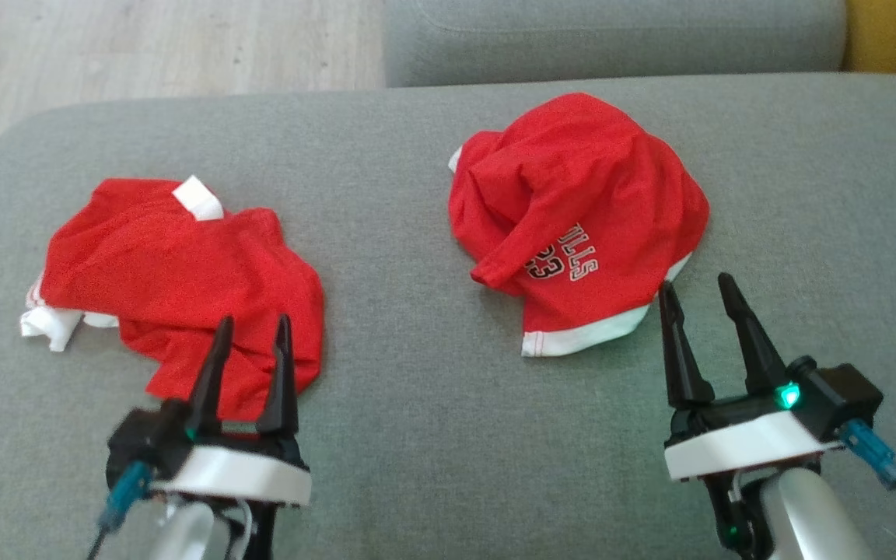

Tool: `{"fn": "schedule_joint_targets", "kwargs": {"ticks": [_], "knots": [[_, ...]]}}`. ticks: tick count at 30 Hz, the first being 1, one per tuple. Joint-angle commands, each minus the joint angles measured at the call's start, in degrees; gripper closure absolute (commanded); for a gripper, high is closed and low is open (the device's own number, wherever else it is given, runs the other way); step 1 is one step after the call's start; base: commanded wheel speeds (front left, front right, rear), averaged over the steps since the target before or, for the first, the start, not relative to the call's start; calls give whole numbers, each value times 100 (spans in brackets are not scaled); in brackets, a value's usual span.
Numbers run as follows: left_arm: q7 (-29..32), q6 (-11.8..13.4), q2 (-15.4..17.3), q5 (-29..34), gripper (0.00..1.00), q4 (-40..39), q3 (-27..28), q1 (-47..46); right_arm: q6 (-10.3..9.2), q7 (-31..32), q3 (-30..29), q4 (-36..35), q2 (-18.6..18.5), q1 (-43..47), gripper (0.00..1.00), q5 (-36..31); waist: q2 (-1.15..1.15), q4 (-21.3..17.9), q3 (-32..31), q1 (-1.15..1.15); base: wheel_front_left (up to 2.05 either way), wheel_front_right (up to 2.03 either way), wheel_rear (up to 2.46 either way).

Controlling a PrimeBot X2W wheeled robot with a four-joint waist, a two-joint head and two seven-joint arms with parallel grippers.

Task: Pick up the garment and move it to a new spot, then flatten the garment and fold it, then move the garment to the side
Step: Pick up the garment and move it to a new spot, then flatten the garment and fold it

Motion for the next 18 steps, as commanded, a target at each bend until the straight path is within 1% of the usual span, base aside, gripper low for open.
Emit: {"fn": "schedule_joint_targets", "kwargs": {"ticks": [1, 3, 5, 8, 13, 15, 17, 18], "knots": [[-52, -13, -143, 238, 0, -347, 454, -67, 29, -55, 123, -154, -16, -87, 0, -83, 0, 53, -52, 1, 0, 0, 0], [-53, -100, -328, 418, 0, -461, 693, 81, 29, -55, 96, -158, -16, -90, 0, -89, 0, 84, -59, 1, 0, 0, 0], [-53, -194, -427, 635, 0, -509, 834, 149, 29, -55, 104, -167, -16, -106, 0, -105, 0, 108, -62, 1, 0, 0, 0], [-53, -315, -513, 872, 0, -494, 955, 160, 29, -55, 145, -153, -16, -132, 0, -152, 0, 126, -61, 1, 0, 0, 0], [-53, -418, -619, 1015, 0, -474, 1135, 123, 29, -55, 207, -117, -16, -208, 0, -233, 0, 159, -14, 1, 0, 0, 0], [-53, -442, -644, 1060, 0, -447, 1120, 97, 29, -55, 270, 8, -16, -242, 0, -346, 0, 213, 25, 1, 0, 0, 0], [-53, -459, -662, 1082, 0, -400, 1099, 67, 29, -55, 423, 318, -16, -321, 0, -527, 0, 281, 67, 1, 0, 0, 0], [-53, -459, -662, 1082, 0, -400, 1099, 67, 29, -55, 423, 318, -16, -321, 0, -527, 0, 281, 67, 1, 0, 0, 0]]}}
